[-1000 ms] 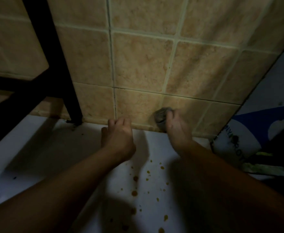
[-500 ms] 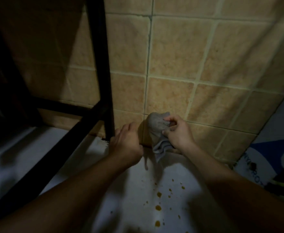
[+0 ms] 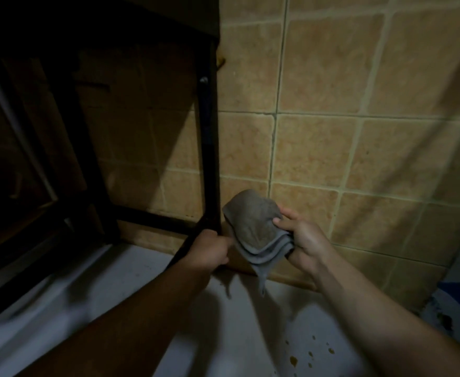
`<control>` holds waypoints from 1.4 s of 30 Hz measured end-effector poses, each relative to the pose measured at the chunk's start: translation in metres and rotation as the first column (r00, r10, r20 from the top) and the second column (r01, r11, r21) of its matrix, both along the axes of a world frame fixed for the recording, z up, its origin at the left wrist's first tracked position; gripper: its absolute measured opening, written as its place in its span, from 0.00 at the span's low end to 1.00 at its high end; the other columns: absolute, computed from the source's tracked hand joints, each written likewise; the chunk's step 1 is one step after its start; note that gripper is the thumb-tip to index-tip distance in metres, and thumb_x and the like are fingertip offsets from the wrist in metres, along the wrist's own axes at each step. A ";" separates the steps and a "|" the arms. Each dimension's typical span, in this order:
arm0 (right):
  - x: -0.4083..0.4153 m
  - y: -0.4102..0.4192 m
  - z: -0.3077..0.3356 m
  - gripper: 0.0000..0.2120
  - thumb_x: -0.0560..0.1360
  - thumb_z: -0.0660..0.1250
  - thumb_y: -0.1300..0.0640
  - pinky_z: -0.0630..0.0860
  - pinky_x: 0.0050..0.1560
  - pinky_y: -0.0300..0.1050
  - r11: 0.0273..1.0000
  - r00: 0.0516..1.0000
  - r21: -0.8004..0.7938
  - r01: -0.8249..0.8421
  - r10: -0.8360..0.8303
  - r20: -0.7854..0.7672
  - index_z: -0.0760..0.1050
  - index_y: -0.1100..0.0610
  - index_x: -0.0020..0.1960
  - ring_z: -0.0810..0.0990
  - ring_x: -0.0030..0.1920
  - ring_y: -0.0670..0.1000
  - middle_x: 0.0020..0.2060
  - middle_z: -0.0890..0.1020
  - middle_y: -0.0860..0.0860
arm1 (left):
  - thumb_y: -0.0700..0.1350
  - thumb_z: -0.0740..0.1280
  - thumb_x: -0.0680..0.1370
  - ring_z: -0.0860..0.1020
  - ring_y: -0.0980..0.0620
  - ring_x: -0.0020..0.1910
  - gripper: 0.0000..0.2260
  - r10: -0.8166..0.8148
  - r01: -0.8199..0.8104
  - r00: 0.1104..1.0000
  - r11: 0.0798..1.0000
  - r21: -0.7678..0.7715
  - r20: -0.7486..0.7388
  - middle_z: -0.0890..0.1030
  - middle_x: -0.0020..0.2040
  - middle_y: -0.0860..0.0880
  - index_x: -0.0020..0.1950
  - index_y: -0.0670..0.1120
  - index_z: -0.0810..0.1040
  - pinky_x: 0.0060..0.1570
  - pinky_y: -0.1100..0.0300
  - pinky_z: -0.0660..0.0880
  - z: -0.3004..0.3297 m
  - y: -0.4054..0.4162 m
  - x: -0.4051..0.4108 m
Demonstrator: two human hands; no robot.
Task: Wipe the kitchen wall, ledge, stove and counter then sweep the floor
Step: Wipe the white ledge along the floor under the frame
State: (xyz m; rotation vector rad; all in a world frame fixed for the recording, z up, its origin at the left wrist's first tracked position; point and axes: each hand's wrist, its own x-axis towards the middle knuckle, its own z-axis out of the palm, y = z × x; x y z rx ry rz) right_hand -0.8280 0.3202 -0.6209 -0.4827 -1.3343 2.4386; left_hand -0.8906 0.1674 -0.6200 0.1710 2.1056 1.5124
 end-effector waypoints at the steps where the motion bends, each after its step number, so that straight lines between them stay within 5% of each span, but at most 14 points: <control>1: -0.001 -0.002 0.004 0.15 0.78 0.55 0.71 0.81 0.41 0.44 0.999 0.999 -0.033 -0.035 0.034 -0.018 0.72 0.62 0.61 0.82 0.41 0.55 0.45 0.82 0.60 | 0.45 0.59 0.81 0.73 0.44 0.64 0.19 -0.023 0.015 0.994 0.996 0.082 0.108 0.72 0.67 0.44 0.72 0.44 0.66 0.67 0.47 0.65 0.004 0.000 0.000; 5: -0.002 -0.012 0.007 0.12 0.80 0.54 0.68 0.80 0.38 0.40 0.994 0.992 0.021 -0.110 0.109 0.056 0.76 0.62 0.52 0.83 0.37 0.52 0.41 0.83 0.57 | 0.47 0.59 0.81 0.72 0.46 0.66 0.17 -0.048 -0.064 0.947 0.941 0.333 0.318 0.75 0.66 0.44 0.69 0.43 0.70 0.69 0.47 0.63 0.017 0.005 -0.001; 12: -0.006 -0.026 0.000 0.14 0.79 0.60 0.55 0.77 0.50 0.49 0.971 0.967 0.093 -0.220 0.204 0.154 0.80 0.64 0.51 0.82 0.46 0.57 0.47 0.83 0.60 | 0.42 0.60 0.81 0.79 0.48 0.50 0.05 0.058 -0.133 0.969 0.943 0.305 0.242 0.81 0.54 0.43 0.52 0.43 0.76 0.48 0.54 0.76 0.019 0.006 0.003; 16: -0.020 -0.041 0.006 0.06 0.77 0.64 0.62 0.79 0.41 0.42 0.936 0.969 0.260 -0.238 0.213 0.122 0.78 0.62 0.45 0.83 0.37 0.51 0.39 0.84 0.57 | 0.40 0.61 0.81 0.79 0.51 0.42 0.07 0.093 -0.158 0.976 0.929 0.336 0.199 0.81 0.48 0.43 0.57 0.41 0.74 0.34 0.59 0.76 0.029 -0.004 -0.005; 23: -0.044 -0.063 0.019 0.05 0.77 0.64 0.63 0.76 0.29 0.37 0.947 0.996 0.307 -0.091 0.082 0.042 0.73 0.61 0.42 0.81 0.30 0.47 0.33 0.81 0.54 | 0.45 0.59 0.82 0.79 0.44 0.47 0.13 0.052 -0.262 0.906 0.850 0.458 0.421 0.79 0.58 0.38 0.59 0.38 0.76 0.44 0.51 0.75 0.041 -0.015 -0.020; 25: -0.050 -0.065 0.023 0.05 0.78 0.64 0.62 0.75 0.28 0.35 0.935 0.995 0.342 -0.099 0.086 0.054 0.74 0.60 0.43 0.81 0.30 0.46 0.33 0.81 0.54 | 0.45 0.60 0.81 0.80 0.44 0.46 0.11 0.130 -0.298 0.918 0.851 0.433 0.376 0.81 0.53 0.39 0.55 0.39 0.77 0.43 0.51 0.76 0.038 -0.017 -0.031; 30: -0.069 -0.056 0.030 0.08 0.80 0.59 0.59 0.73 0.34 0.31 0.881 0.993 0.459 -0.112 0.080 0.089 0.75 0.56 0.56 0.77 0.41 0.44 0.46 0.80 0.51 | 0.44 0.65 0.79 0.78 0.40 0.57 0.16 0.310 -0.392 0.914 0.839 0.379 0.261 0.79 0.59 0.39 0.65 0.41 0.73 0.54 0.48 0.77 0.031 -0.017 -0.060; 33: -0.086 -0.052 0.031 0.12 0.80 0.59 0.62 0.71 0.50 0.40 0.845 0.994 0.529 -0.078 0.025 0.107 0.72 0.58 0.62 0.75 0.51 0.49 0.53 0.77 0.54 | 0.47 0.70 0.75 0.79 0.39 0.53 0.21 0.415 -0.442 0.897 0.820 0.363 0.154 0.79 0.57 0.41 0.66 0.43 0.71 0.53 0.46 0.78 0.025 -0.013 -0.084; 38: -0.115 -0.051 0.039 0.12 0.80 0.57 0.65 0.66 0.50 0.40 0.822 0.997 0.569 -0.008 -0.036 0.066 0.72 0.58 0.62 0.73 0.50 0.49 0.52 0.76 0.56 | 0.47 0.72 0.73 0.81 0.39 0.47 0.12 0.535 -0.485 0.845 0.759 0.434 0.009 0.81 0.50 0.38 0.47 0.44 0.72 0.50 0.42 0.78 0.030 -0.005 -0.117; 42: -0.136 -0.047 0.050 0.15 0.79 0.58 0.67 0.67 0.51 0.40 0.794 0.998 0.607 0.040 -0.058 0.010 0.71 0.58 0.64 0.72 0.53 0.49 0.54 0.75 0.54 | 0.45 0.71 0.74 0.81 0.41 0.45 0.09 0.561 -0.475 0.825 0.751 0.459 -0.064 0.81 0.47 0.40 0.42 0.45 0.71 0.51 0.43 0.78 0.046 0.001 -0.135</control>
